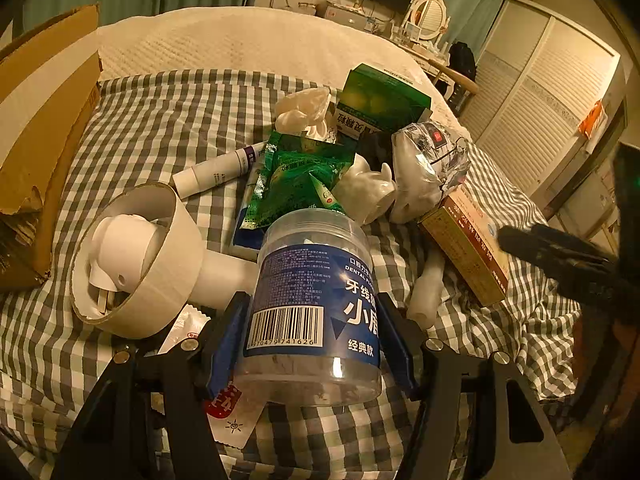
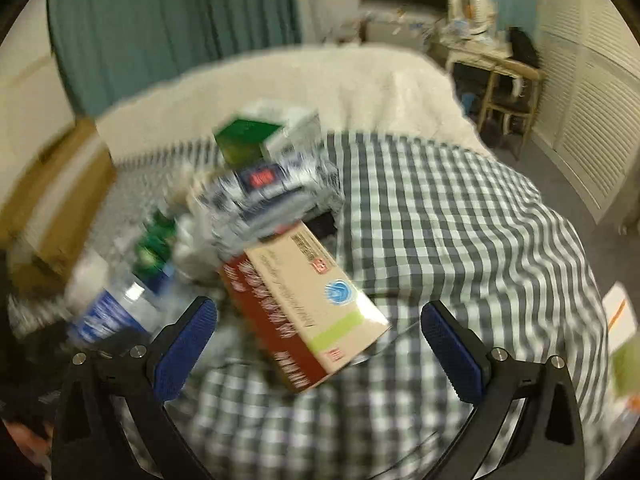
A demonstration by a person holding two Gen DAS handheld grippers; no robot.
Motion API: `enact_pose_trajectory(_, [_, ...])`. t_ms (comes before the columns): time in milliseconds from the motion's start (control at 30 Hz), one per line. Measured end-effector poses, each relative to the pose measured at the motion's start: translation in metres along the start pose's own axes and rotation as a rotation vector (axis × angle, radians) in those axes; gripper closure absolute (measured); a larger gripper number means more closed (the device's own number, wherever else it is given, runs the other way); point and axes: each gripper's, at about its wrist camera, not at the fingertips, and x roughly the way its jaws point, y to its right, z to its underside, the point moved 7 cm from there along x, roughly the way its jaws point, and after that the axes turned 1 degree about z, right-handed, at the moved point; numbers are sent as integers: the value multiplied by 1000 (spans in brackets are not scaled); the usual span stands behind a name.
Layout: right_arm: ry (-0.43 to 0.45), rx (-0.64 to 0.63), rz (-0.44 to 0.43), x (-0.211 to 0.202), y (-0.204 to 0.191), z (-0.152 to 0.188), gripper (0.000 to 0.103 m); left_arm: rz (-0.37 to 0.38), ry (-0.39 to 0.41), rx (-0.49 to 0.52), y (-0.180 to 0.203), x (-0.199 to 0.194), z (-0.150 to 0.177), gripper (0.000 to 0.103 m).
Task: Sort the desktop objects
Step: 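Grasp the blue-labelled plastic jar with the left tool while the right tool grasps the Amoxicillin box, then carry the jar and Amoxicillin box over the cardboard box and open both tools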
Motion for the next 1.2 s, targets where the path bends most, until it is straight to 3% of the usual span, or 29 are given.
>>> enact_pose_trajectory(133, [-88,-177,-67,22,-17,1,1,-4,0,5,0,1,0,39])
enact_pose_trajectory(300, [-228,-339,-23,61,-31,18,1,-6,1,10,1,2,0,39])
enact_pose_trajectory(400, [-249,-288,-46,71,-27,25,5,-5,5,9,1,1,0,40])
enact_pose_trajectory(433, [-241,-240,-68,69,-25,25,17,-5,7,9,2,1,-1,40])
enact_pose_trajectory(467, [-229,-200,-73,64,-23,24,21,-5,8,9,2,0,-1,40])
enact_pose_trajectory(600, [-164,-85,-21,36,-16,22,23,0,16,1,2,-4,-1,40])
enact_pose_trajectory(867, [-136,37,31,-38,7,42,24,44,62,-20,4,-35,1,40])
enact_pose_trajectory(1033, [-120,84,26,-70,-5,58,24,57,104,-8,10,-63,-3,40])
enact_pose_trajectory(1200, [-76,60,43,-106,-29,48,24,61,163,-4,9,-101,-18,40])
